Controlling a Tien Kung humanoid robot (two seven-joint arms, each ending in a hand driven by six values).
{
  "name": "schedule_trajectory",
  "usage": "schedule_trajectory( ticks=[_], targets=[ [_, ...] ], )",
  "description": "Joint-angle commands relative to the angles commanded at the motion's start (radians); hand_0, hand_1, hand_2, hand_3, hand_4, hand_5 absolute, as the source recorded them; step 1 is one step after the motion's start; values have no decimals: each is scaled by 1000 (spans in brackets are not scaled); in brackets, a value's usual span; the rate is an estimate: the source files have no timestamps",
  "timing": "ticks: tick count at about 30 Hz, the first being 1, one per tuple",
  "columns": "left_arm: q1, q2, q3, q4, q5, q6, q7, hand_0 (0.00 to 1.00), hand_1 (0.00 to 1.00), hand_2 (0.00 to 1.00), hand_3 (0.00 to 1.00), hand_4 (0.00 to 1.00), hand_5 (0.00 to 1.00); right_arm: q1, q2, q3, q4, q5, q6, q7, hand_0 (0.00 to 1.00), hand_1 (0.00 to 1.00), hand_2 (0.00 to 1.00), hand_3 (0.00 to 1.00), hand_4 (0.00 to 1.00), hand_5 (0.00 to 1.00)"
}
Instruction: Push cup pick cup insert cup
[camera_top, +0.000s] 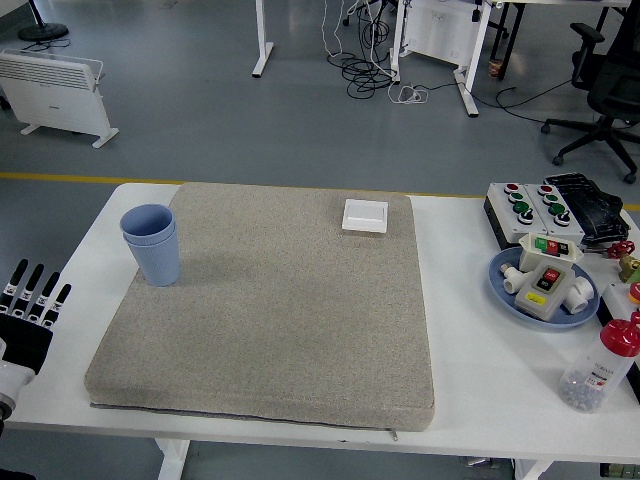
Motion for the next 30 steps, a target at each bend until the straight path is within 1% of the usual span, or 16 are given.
schedule_trajectory(
  ticks=[30],
  targets=[
    [-6,-3,5,5,2,5,0,850,858,924,840,708,998,-2,3,5,0,-7,0,-2,725,648,644,575,120,465]
  ],
)
